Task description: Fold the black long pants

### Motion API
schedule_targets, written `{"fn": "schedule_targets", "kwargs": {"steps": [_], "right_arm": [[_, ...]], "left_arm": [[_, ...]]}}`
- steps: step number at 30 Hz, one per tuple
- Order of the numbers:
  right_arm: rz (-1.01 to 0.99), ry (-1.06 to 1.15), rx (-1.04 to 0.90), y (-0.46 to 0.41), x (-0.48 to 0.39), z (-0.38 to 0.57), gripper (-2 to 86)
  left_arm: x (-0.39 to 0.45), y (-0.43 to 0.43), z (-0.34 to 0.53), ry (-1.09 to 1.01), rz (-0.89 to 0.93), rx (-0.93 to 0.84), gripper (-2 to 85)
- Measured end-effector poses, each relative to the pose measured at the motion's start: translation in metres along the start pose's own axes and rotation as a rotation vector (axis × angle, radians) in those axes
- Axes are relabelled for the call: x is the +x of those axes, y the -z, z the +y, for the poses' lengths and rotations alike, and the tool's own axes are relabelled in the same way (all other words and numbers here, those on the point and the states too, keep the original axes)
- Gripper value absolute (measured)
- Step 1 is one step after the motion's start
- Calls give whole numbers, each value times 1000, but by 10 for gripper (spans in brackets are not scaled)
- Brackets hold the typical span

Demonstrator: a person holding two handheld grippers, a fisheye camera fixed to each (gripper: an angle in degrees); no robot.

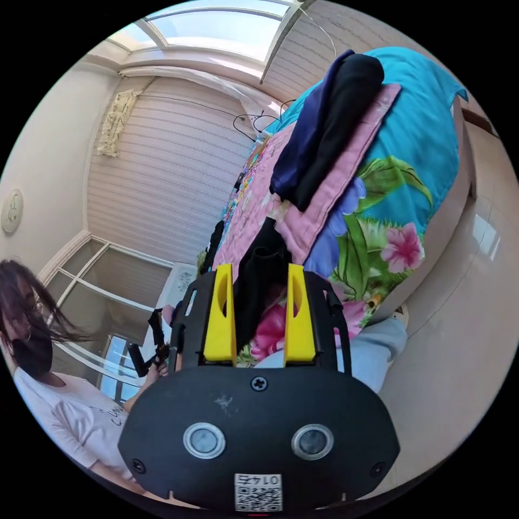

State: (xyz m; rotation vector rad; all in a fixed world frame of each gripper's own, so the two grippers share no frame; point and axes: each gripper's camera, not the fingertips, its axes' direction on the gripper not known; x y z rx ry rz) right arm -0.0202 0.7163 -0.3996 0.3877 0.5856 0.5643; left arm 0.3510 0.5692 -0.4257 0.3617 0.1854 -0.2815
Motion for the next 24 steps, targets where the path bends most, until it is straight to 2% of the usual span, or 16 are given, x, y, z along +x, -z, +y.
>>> {"fn": "schedule_targets", "kwargs": {"steps": [2,4,6,8,10,12,14,16,17,19,22,24], "right_arm": [[92,20,-101,-18,-3,-12,95],[117,50,-116,-23,-7,-17,75],[118,75,-125,-26,-8,-18,67],[97,79,-132,-28,-1,-16,60],[42,116,-120,-27,0,-13,53],[23,205,-75,-22,-12,-10,49],[-49,417,10,-4,-49,-5,47],[-23,550,31,7,-71,3,46],[32,559,10,9,-72,6,47],[123,465,-64,2,-48,6,50],[253,107,-279,-21,25,6,58],[157,49,-226,-10,38,11,58]], "left_arm": [[54,-54,-43,-193,-46,-31,54],[100,-105,-75,-333,-86,-62,75],[143,-178,-101,-476,-183,-234,92],[153,-219,-106,-499,-260,-340,87],[155,-222,-114,-471,-241,-311,68],[148,-195,-132,-364,-178,-192,5],[145,-165,-143,-318,-166,-67,-4],[144,-151,-147,-297,-126,-5,-7],[144,-155,-147,-290,-47,-18,-8],[146,-177,-143,-315,3,-73,-9],[153,-224,-135,-342,-24,-185,-9],[153,-241,-134,-321,-52,-202,-9]]}}
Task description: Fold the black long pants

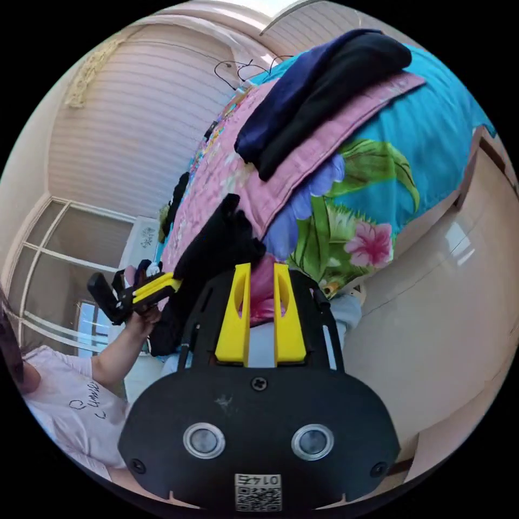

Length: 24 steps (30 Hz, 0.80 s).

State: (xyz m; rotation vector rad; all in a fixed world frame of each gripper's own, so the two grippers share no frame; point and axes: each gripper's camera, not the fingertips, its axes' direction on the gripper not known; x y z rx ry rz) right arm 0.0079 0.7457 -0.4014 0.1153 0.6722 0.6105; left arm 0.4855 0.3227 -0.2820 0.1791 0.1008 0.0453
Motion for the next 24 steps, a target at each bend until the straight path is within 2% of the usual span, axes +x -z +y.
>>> {"fn": "schedule_targets", "kwargs": {"steps": [2,6,9,12,14,16,19,24], "right_arm": [[18,26,70,15,-7,3,48],[-8,112,94,23,-26,0,45],[21,117,114,20,-29,-4,51],[41,135,59,8,-29,-23,75],[184,169,49,-2,-35,-43,97],[243,202,15,-12,-35,-60,101],[225,209,-69,-17,-29,-80,96],[10,249,-170,-4,-21,-93,77]], "left_arm": [[-6,1,-1,40,11,27,-9],[-33,52,9,205,33,297,-10],[-59,75,25,332,65,410,-10],[-78,80,38,391,67,440,-10],[-86,78,44,433,75,446,-10],[-92,76,48,464,93,455,-10],[-97,77,52,473,94,469,-10],[-100,76,56,438,127,489,-10]]}}
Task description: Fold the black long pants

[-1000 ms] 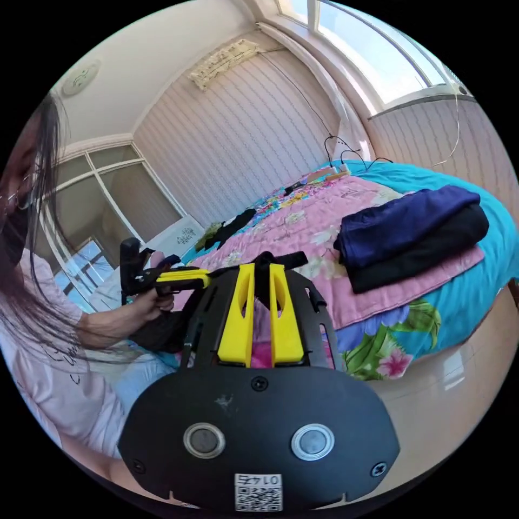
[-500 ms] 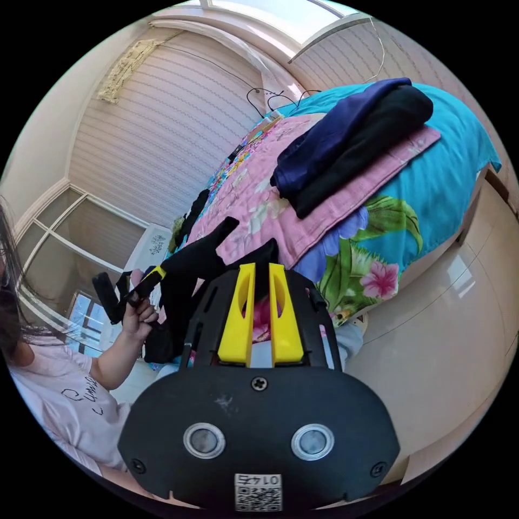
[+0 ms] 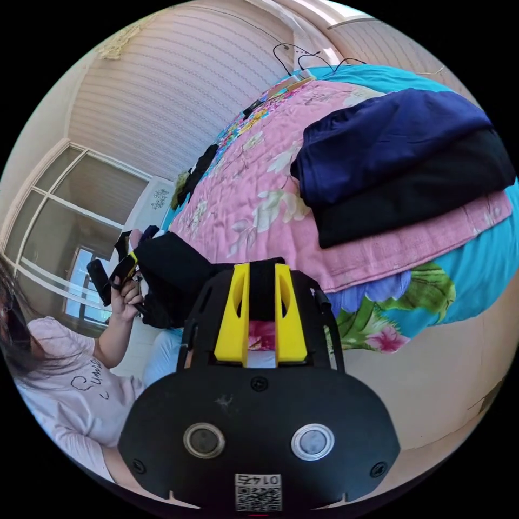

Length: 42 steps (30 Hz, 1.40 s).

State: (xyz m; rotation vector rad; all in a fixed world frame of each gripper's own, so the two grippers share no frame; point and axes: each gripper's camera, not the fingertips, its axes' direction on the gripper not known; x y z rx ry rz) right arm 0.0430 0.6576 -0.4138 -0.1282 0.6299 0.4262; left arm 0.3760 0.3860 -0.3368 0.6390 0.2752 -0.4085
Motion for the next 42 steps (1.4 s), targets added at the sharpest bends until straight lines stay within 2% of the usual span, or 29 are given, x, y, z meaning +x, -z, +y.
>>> {"fn": "schedule_targets", "kwargs": {"steps": [3,6,8,9,11,13,18,20,25,30,34,37,40,42], "right_arm": [[7,24,-131,-13,6,-10,47],[-136,146,55,19,-9,-11,16],[-78,254,229,56,-32,-3,8],[-48,249,236,60,-32,-2,7],[136,89,167,58,-5,-5,5],[161,-22,117,54,19,-5,8],[22,59,108,56,10,-7,14],[-152,79,28,39,6,-7,16],[-130,28,-166,-24,3,-6,91],[-197,66,-213,-35,-3,-19,47],[-200,100,-102,28,-4,-19,24],[-104,114,-20,95,-8,-22,16],[76,40,67,134,7,-23,8],[62,-19,90,142,19,-20,8]], "left_arm": [[-4,-13,6,-51,-72,-88,-10],[-15,-16,15,-4,-36,-120,-9],[-19,-14,19,-2,-21,-106,-9],[-23,-16,22,0,-17,-128,-10],[-28,-25,26,8,-8,-187,-10],[-30,-30,31,10,-9,-208,-10],[-37,-33,41,41,15,-196,-10],[-37,-34,42,35,9,-197,-10],[-39,-35,50,38,1,-197,-10],[-35,-30,58,28,-4,-199,-8],[-6,-33,52,-79,68,-191,-2],[33,-64,56,-183,71,-273,29],[41,-87,75,-150,80,-362,48],[40,-76,86,-147,149,-358,52]]}}
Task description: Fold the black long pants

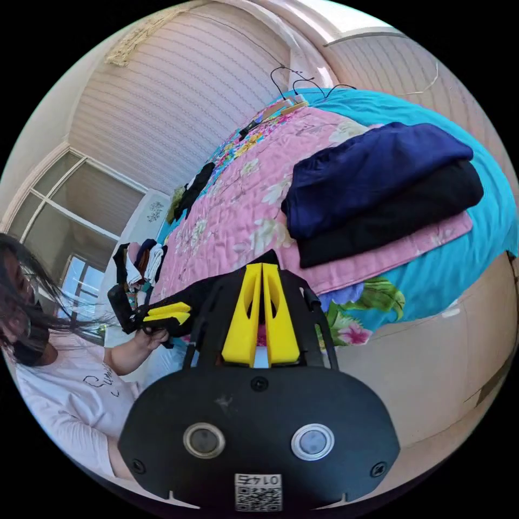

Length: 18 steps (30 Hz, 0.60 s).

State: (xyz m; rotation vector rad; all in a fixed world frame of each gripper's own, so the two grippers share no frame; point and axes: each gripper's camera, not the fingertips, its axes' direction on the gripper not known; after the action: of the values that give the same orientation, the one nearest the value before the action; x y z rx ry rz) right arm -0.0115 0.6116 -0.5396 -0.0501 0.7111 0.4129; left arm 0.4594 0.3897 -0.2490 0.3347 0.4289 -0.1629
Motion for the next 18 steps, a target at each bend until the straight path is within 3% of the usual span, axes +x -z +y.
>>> {"fn": "schedule_targets", "kwargs": {"steps": [4,9,14,18], "right_arm": [[-15,-5,2,-6,-8,17,28],[6,19,-67,-34,-33,7,86],[188,72,-128,-44,-70,-28,12],[276,94,-50,-8,-98,-45,2]], "left_arm": [[-1,19,23,-16,-172,-27,52],[-29,50,54,49,-545,-73,60],[-60,63,82,155,-516,-161,76],[-27,62,98,59,-374,-90,64]]}}
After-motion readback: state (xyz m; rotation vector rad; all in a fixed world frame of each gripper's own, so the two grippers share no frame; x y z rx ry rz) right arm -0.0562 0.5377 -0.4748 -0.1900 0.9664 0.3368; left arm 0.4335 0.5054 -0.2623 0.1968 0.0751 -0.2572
